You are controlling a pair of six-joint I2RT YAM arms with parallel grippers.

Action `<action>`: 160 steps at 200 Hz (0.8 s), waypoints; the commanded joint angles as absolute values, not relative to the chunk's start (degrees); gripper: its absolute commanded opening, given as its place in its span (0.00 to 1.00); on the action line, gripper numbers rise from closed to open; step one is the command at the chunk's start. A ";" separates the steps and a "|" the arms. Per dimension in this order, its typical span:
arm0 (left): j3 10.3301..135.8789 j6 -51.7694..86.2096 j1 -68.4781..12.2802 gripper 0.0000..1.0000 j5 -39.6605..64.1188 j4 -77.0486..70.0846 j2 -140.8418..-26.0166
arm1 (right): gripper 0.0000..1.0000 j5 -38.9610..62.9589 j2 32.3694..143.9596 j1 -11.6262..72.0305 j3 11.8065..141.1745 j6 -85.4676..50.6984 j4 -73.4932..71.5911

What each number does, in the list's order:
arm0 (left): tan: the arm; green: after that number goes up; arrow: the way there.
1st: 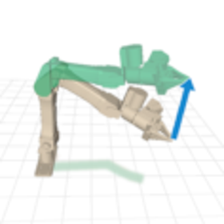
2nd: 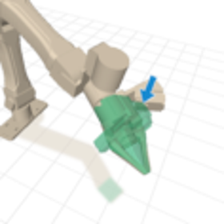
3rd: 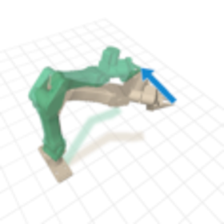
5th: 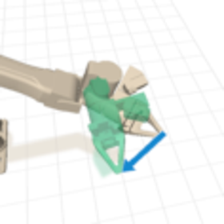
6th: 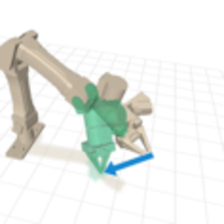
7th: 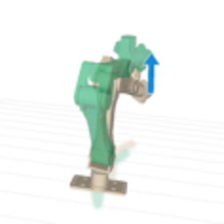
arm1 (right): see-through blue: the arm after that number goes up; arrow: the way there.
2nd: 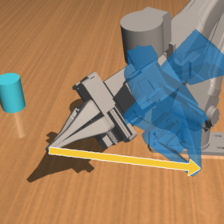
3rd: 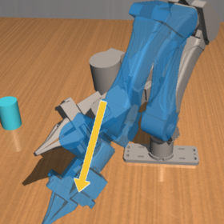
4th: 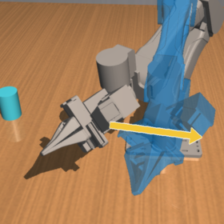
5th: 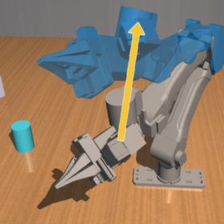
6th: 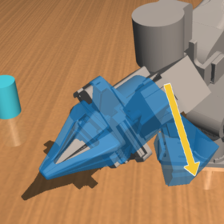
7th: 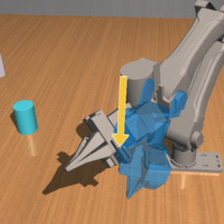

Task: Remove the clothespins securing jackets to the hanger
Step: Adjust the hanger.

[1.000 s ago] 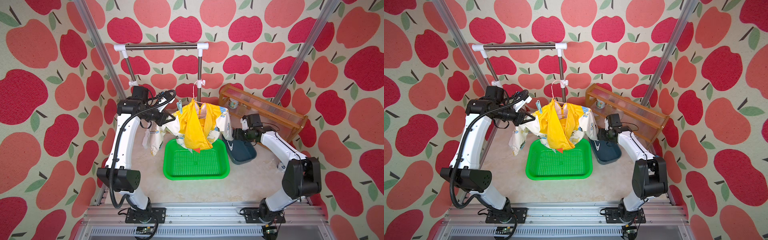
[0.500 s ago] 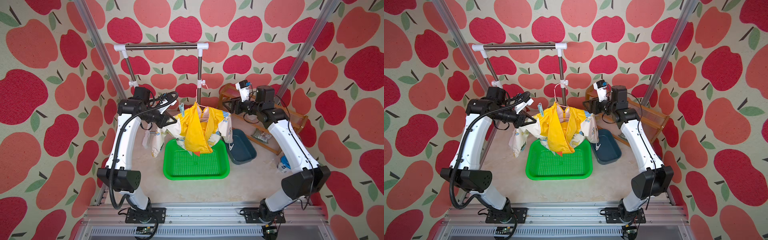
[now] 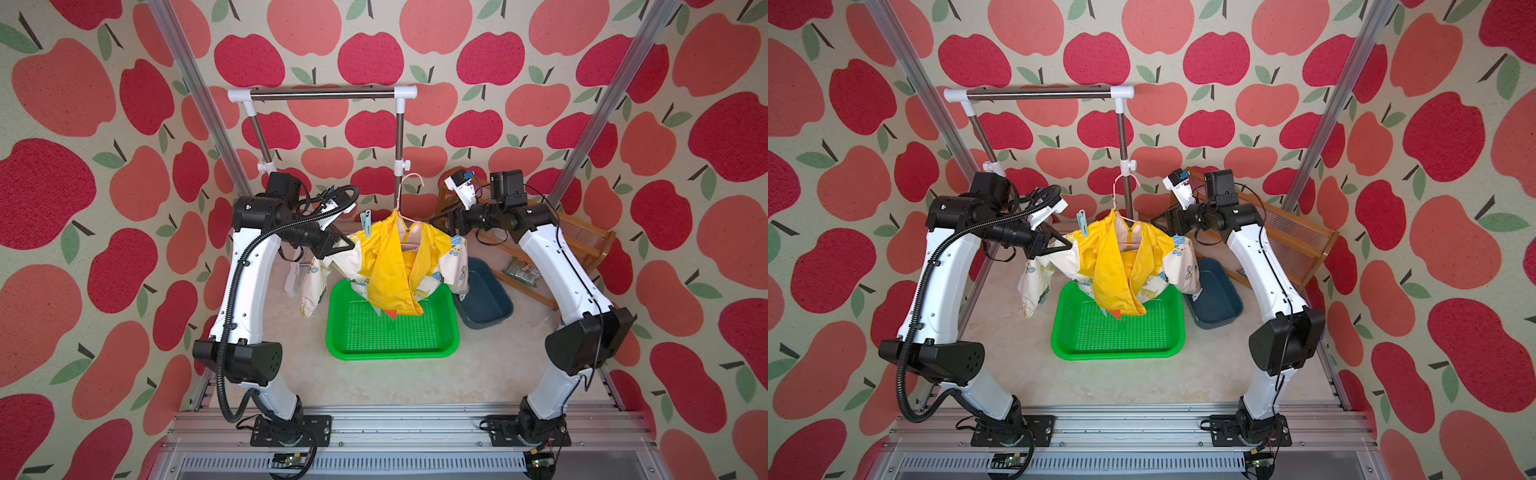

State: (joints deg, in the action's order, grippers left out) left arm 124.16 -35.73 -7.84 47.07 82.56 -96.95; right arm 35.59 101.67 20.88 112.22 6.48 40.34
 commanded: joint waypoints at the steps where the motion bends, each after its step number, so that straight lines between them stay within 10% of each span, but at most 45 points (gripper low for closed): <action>1: 126.55 -36.91 -8.36 0.00 51.02 81.11 -94.85 | 0.72 39.61 98.94 20.80 112.39 8.53 44.71; 160: 129.40 -37.22 -9.40 0.00 49.66 82.53 -95.58 | 0.73 44.11 89.79 20.90 101.56 6.70 45.07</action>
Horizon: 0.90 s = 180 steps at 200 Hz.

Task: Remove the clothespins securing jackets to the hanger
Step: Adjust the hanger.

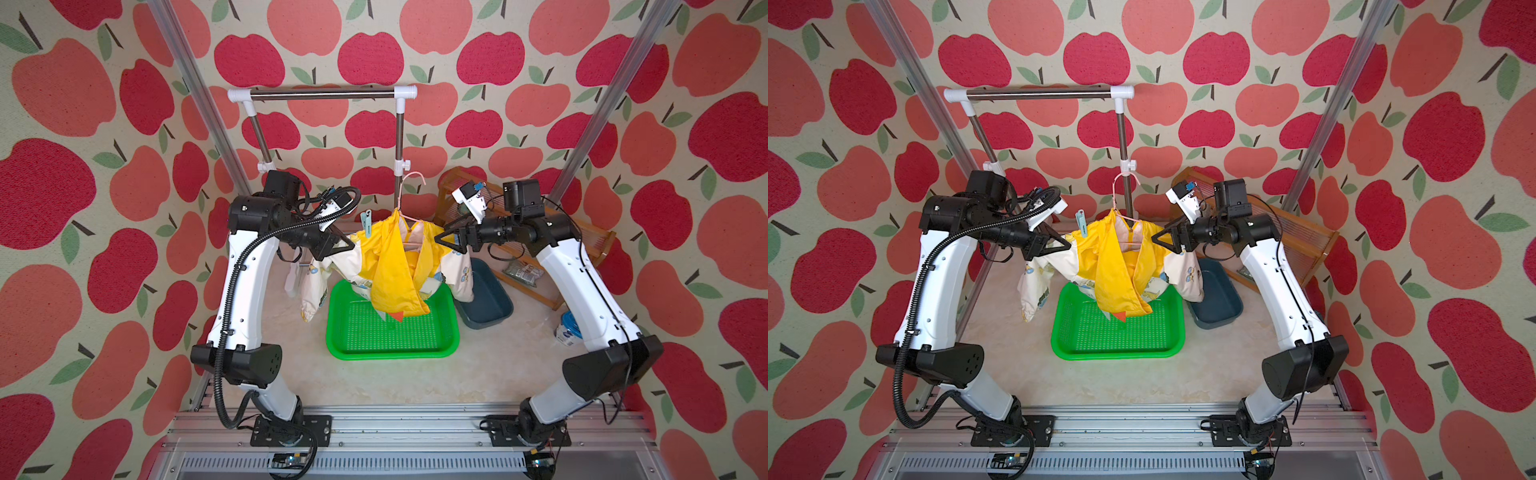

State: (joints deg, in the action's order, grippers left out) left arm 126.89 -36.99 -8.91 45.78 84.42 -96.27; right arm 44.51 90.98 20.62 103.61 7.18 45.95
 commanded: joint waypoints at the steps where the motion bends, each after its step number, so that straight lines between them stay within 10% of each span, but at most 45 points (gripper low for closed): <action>1: 129.39 -37.24 -9.45 0.00 49.66 82.57 -95.56 | 0.73 43.90 89.76 20.91 101.49 6.73 44.99; 139: 129.03 -37.28 -11.64 0.00 47.57 83.61 -94.89 | 0.71 40.05 96.65 22.92 109.43 12.94 47.54; 180: 128.93 -36.94 -11.60 0.00 47.20 82.36 -95.27 | 0.27 41.58 100.57 24.89 114.50 14.63 52.68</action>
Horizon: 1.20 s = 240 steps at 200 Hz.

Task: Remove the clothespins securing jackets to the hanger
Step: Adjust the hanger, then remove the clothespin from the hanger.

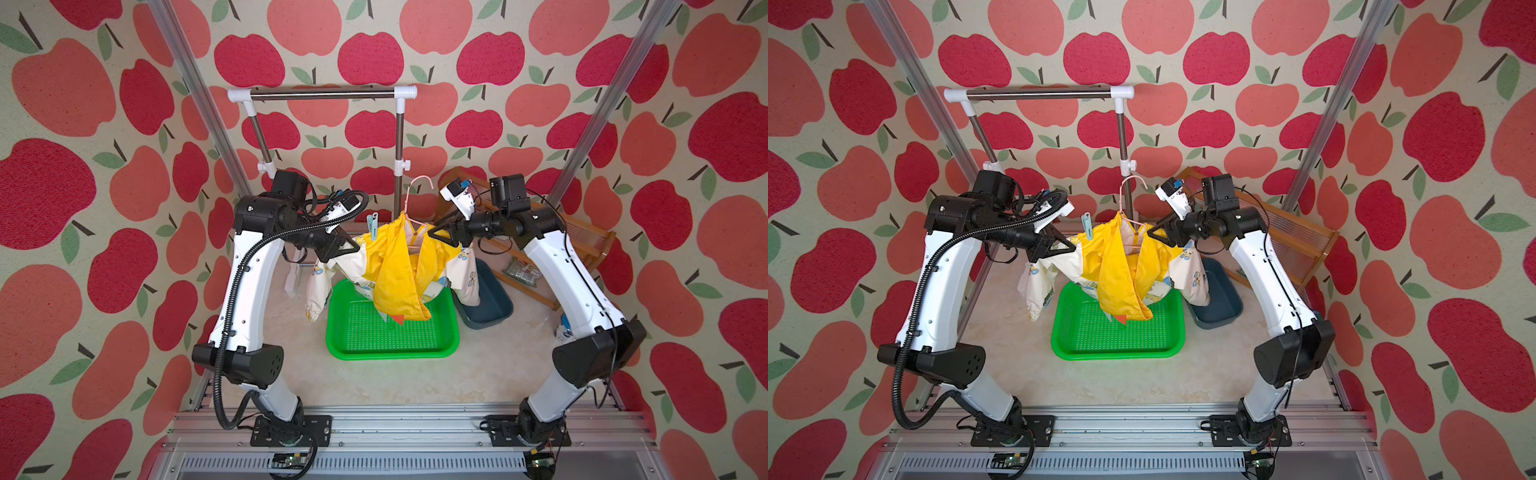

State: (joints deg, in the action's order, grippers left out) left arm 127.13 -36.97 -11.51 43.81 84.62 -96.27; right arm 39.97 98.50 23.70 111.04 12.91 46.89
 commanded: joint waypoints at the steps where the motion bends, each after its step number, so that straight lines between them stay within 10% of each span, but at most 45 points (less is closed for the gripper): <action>1: 128.98 -36.93 -11.60 0.00 47.20 82.36 -95.27 | 0.26 41.49 100.60 24.97 114.60 14.74 52.79; 48: 129.71 -35.87 -11.61 0.00 46.25 81.64 -96.16 | 0.00 33.87 100.27 28.47 121.43 17.64 57.77; 66: 129.33 -33.99 -11.60 0.01 46.23 81.07 -95.93 | 0.00 31.65 98.41 29.97 123.53 18.76 58.90; 117: 110.27 -20.55 -12.35 0.46 44.47 66.94 -87.80 | 0.00 28.70 91.35 30.45 115.18 19.38 60.23; 240: 97.02 -12.79 -9.76 0.59 41.09 55.02 -79.36 | 0.00 38.77 96.55 26.81 114.88 20.26 58.58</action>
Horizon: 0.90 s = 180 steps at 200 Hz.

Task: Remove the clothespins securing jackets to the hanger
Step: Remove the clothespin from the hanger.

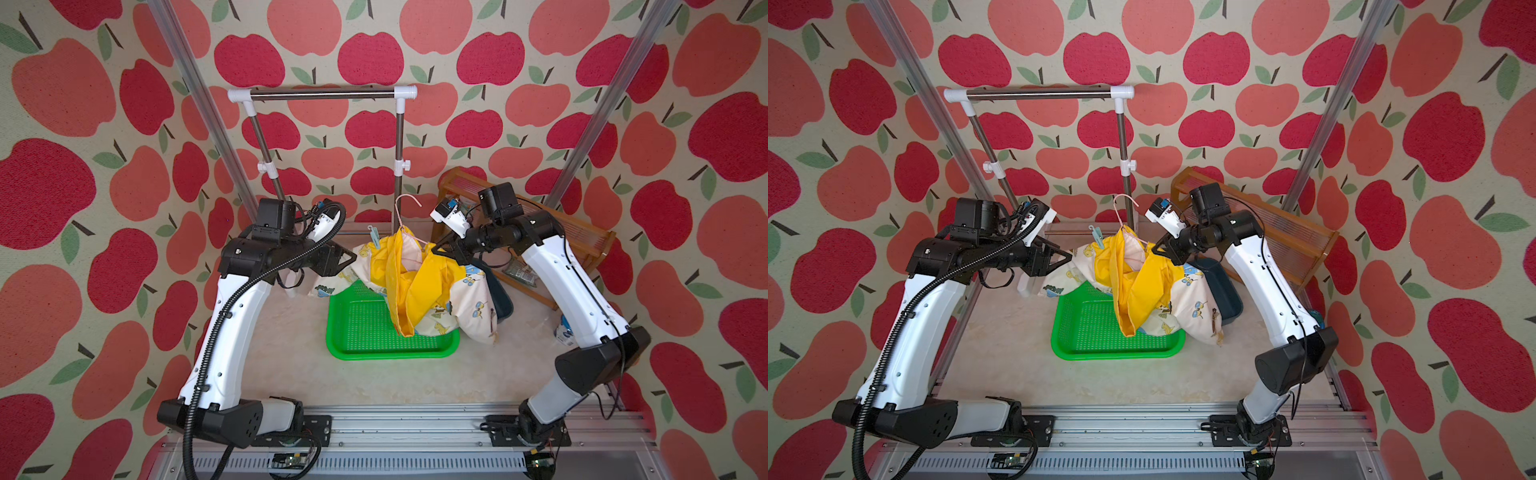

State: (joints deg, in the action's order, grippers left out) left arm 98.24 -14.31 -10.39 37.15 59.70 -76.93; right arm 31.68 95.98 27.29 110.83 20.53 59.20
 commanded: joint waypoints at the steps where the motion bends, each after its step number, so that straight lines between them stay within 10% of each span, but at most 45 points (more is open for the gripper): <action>1: 97.07 -12.81 -9.76 0.60 41.24 54.93 -79.50 | 0.00 38.99 96.57 26.77 114.92 20.28 58.65; 180: 113.69 -22.72 -7.14 0.59 63.74 57.08 -99.87 | 0.00 57.90 98.34 22.15 117.46 10.75 58.05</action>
State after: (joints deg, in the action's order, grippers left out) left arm 111.98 -19.55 -6.52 62.46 55.35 -97.67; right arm 51.99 97.80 22.11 115.31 13.37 60.93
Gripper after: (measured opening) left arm 0.589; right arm 0.089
